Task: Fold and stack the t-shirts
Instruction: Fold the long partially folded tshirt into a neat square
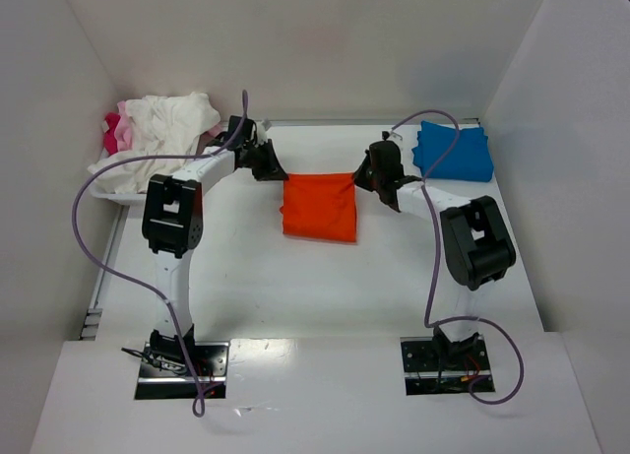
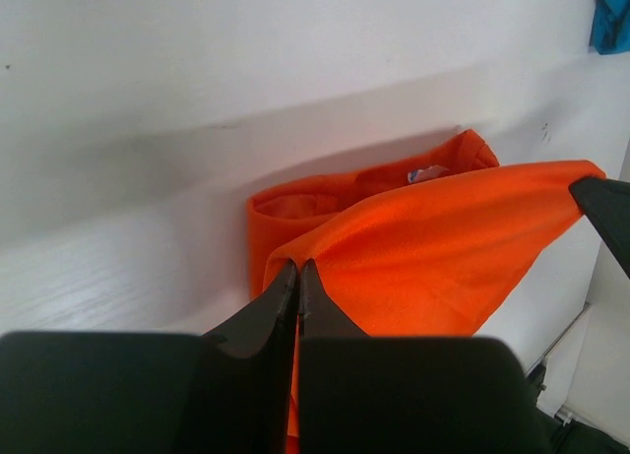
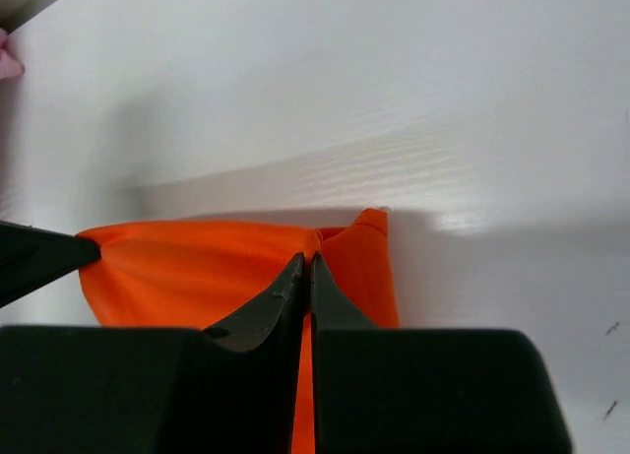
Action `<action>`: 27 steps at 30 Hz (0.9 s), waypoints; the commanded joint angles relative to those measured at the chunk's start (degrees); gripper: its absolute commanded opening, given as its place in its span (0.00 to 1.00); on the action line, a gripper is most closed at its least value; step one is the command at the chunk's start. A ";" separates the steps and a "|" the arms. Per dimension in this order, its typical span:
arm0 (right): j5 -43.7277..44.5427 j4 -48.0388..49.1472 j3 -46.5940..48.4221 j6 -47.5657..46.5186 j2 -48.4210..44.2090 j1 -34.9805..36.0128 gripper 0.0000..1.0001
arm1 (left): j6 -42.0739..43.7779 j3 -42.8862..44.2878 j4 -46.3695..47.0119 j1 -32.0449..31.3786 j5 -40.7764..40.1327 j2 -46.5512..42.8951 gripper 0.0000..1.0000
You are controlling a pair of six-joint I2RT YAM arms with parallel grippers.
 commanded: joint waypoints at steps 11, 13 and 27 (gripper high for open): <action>0.67 1.55 7.60 -3.51 6.10 -2.33 0.47 | 2.37 3.99 0.61 2.77 -0.64 -0.02 0.59; 0.50 0.71 7.97 -5.01 4.13 -2.52 0.47 | 3.60 3.99 0.61 2.94 -1.00 -2.12 0.74; -19.66 1.44 3.81 -3.98 -7.16 -3.05 0.00 | 1.60 -7.97 8.79 -1.54 6.30 -16.93 0.00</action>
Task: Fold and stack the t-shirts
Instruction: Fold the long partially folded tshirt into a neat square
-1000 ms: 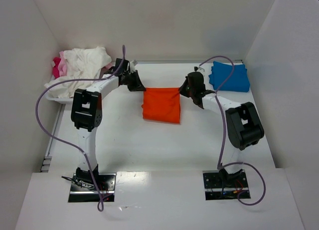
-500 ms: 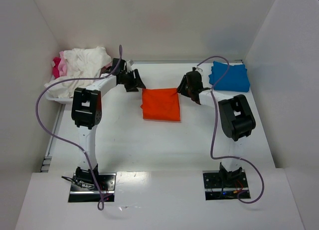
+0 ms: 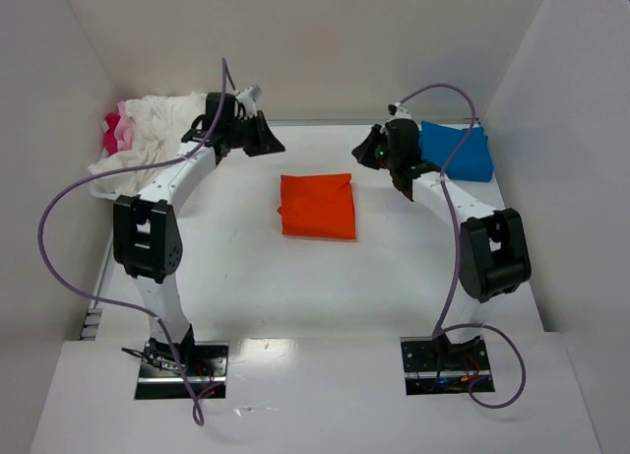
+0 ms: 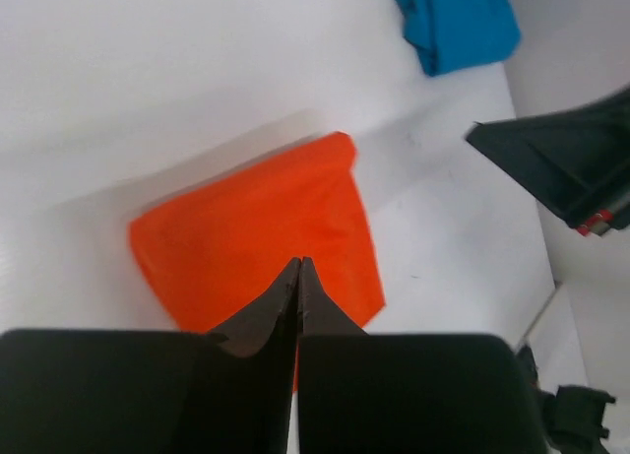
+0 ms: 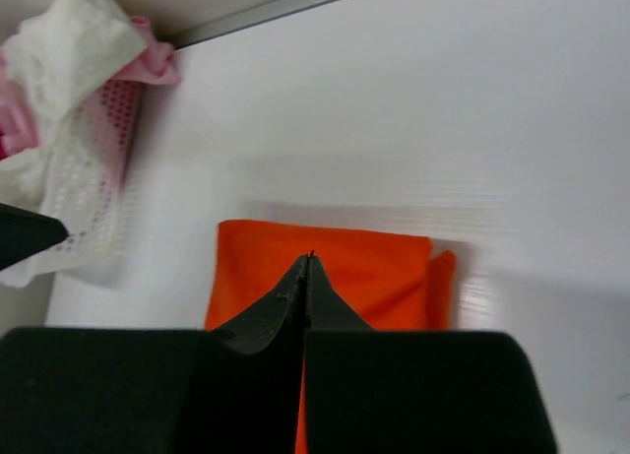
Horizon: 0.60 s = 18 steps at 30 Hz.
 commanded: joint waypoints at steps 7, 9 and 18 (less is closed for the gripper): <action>-16.13 4.31 -2.61 2.45 6.84 -0.05 0.00 | -4.78 -10.38 13.07 -3.70 2.71 5.03 0.00; -16.14 4.31 -1.64 2.45 9.31 -0.05 0.00 | -4.78 -10.15 13.08 -3.70 2.04 7.45 0.00; -14.11 1.59 5.34 -0.01 20.20 -0.05 0.00 | -3.64 -6.67 11.76 -3.40 -2.55 13.81 0.00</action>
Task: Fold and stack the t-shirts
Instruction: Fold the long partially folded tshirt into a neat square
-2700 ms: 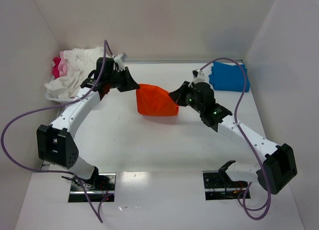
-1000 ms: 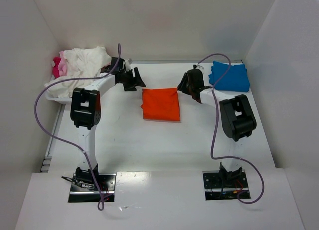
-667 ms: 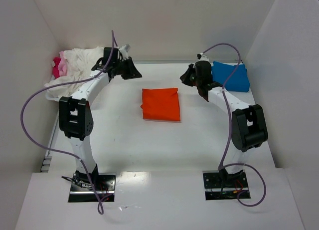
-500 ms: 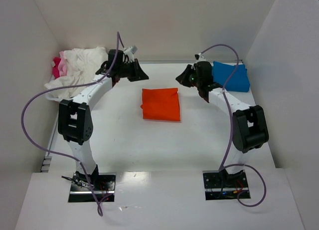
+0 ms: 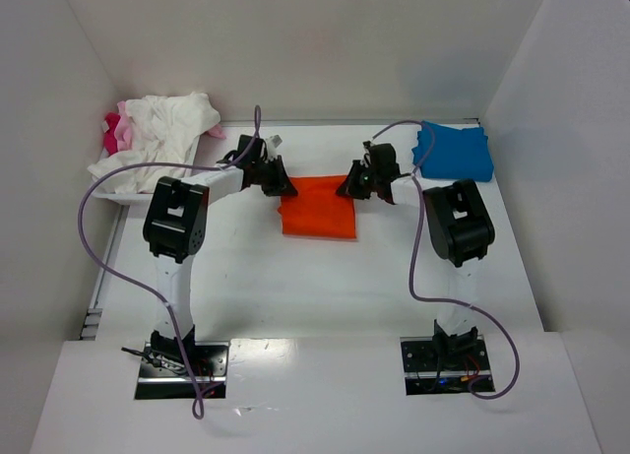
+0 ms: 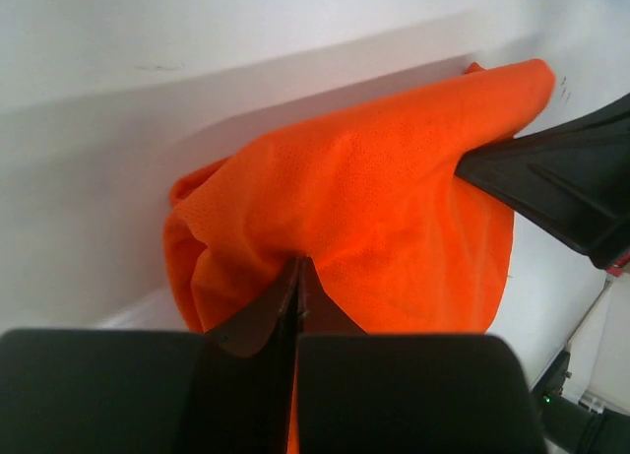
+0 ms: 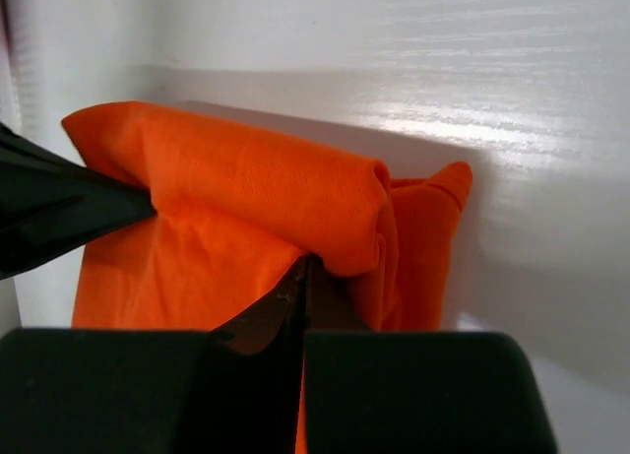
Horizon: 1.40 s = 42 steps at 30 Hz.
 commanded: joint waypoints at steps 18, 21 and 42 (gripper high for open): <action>8.17 -0.05 5.72 -1.46 3.58 -5.24 0.00 | 3.30 7.31 0.28 2.36 -5.22 6.04 0.10; 8.17 -2.41 7.91 -2.94 3.87 -5.24 0.00 | 4.14 8.81 -1.45 2.36 -6.70 4.67 0.25; -3.54 -3.82 -4.22 -7.37 -15.50 -3.68 0.00 | 2.82 -14.78 0.37 -0.10 -0.60 -25.78 0.32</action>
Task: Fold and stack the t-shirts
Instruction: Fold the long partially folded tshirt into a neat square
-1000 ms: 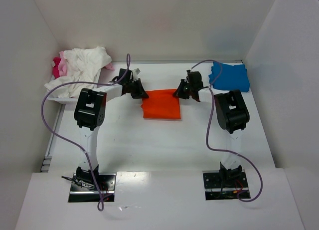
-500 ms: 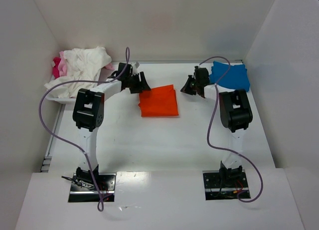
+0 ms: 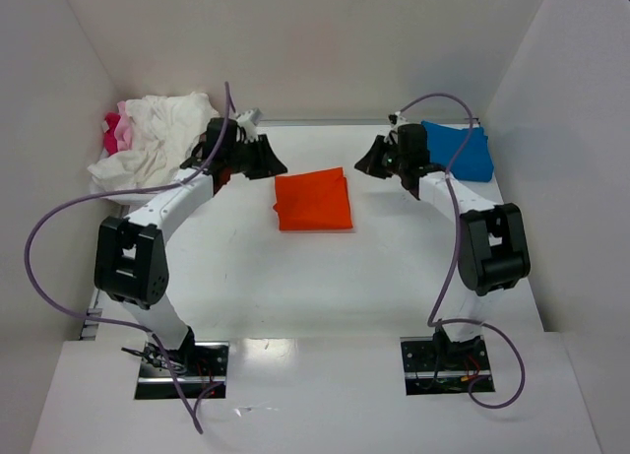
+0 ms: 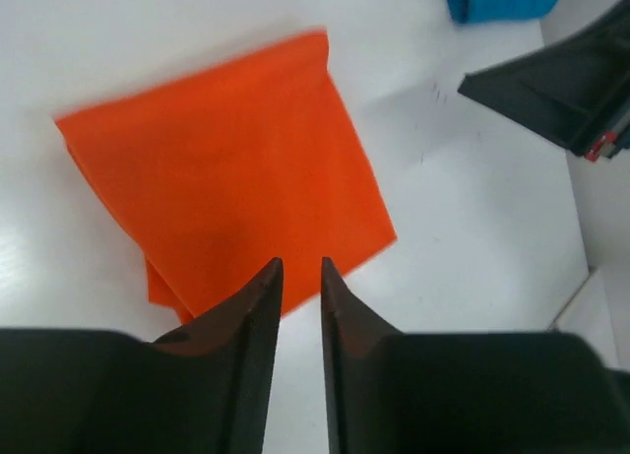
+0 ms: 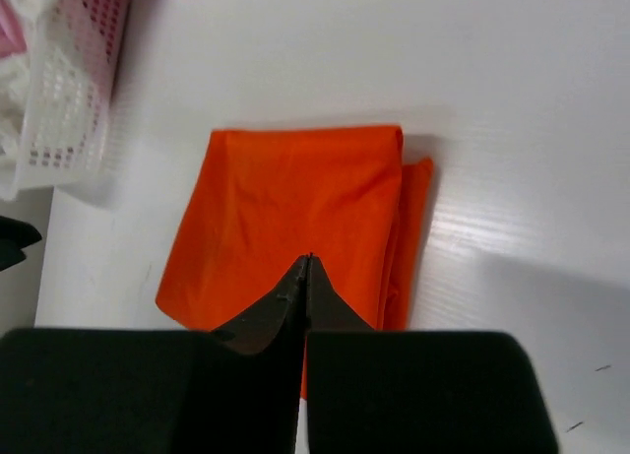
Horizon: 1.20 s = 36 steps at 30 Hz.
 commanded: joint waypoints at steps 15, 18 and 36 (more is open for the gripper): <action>-8.23 0.70 0.27 -0.23 10.84 5.49 0.00 | -3.76 -11.02 4.56 -2.93 4.51 12.50 0.00; -7.61 0.17 1.16 -0.23 12.92 5.49 0.00 | -3.76 -11.63 4.35 -2.93 3.90 13.94 0.00; 3.20 -5.63 4.25 -1.63 12.37 3.10 0.00 | -1.30 -7.41 -7.74 -2.76 -1.20 9.73 0.31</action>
